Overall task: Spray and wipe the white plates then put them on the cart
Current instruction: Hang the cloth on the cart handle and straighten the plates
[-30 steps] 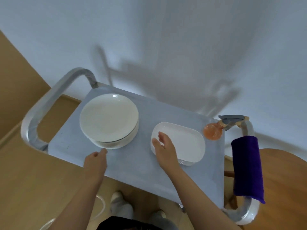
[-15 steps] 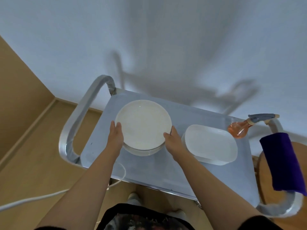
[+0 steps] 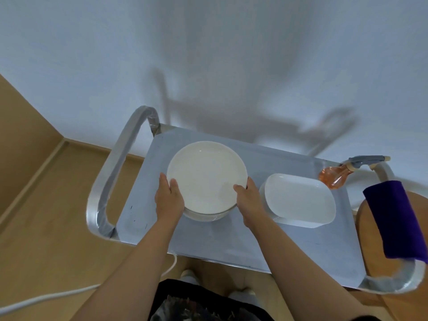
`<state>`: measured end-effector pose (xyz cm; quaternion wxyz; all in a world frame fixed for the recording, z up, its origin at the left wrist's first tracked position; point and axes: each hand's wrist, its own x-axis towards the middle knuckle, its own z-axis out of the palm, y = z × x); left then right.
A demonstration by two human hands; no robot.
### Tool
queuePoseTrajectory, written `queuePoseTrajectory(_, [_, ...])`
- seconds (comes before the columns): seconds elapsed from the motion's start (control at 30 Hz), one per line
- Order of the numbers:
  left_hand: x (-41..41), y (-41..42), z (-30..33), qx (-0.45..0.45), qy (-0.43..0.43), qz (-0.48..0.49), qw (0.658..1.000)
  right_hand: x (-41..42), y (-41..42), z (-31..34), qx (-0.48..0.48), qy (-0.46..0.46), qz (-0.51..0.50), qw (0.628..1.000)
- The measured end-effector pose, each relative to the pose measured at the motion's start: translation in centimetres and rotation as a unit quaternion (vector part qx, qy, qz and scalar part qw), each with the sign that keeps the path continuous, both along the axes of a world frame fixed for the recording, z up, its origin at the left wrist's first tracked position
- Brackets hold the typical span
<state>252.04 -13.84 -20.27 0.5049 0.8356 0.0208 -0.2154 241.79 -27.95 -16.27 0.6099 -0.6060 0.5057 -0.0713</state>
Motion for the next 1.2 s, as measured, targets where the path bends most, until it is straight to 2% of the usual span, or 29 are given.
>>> queuePoseTrajectory(0.13, [0.8,0.3,0.5,0.147,-0.036,-0.085,0.985,-0.5,-0.3,0.2,-0.015,-0.001,0.011,1.000])
queuePoseTrajectory(0.2, [1.5,0.9,0.5,0.169,-0.035,-0.119,0.978,-0.7,-0.4,0.2,-0.024,0.003,0.019,1.000])
queuePoseTrajectory(0.37, [2.9,0.6,1.0,0.032,0.021,-0.096,0.995,-0.4,-1.0,0.5,-0.015,-0.013,0.029,0.999])
queuePoseTrajectory(0.5, [2.7,-0.4,0.8,-0.068,0.080,-0.025,0.994,-0.3,-0.9,0.2,-0.014,-0.010,0.040,0.999])
queuePoseTrajectory(0.7, [2.8,-0.2,0.5,-0.057,0.061,-0.025,0.996,-0.1,-0.7,-0.1,-0.032,-0.008,0.040,0.999])
queuePoseTrajectory(0.87, [3.3,0.3,0.7,0.016,-0.001,-0.097,0.995,-0.4,-0.5,-0.5,-0.110,0.036,0.112,0.987])
queuePoseTrajectory(0.93, [3.8,0.6,0.9,-0.008,0.008,-0.116,0.993,-0.5,-1.0,-0.7,-0.111,0.035,0.119,0.986])
queuePoseTrajectory(1.0, [4.3,1.4,0.6,-0.065,0.074,-0.097,0.990,-0.7,-1.7,-0.8,-0.070,0.007,0.085,0.994])
queuePoseTrajectory(1.1, [4.5,2.9,0.0,-0.125,0.206,-0.042,0.970,-1.1,-2.0,-1.2,0.072,-0.015,-0.008,0.997])
queuePoseTrajectory(1.2, [3.5,2.7,0.2,-0.147,0.273,-0.069,0.948,-1.6,-1.3,-2.2,0.200,-0.002,-0.015,0.980])
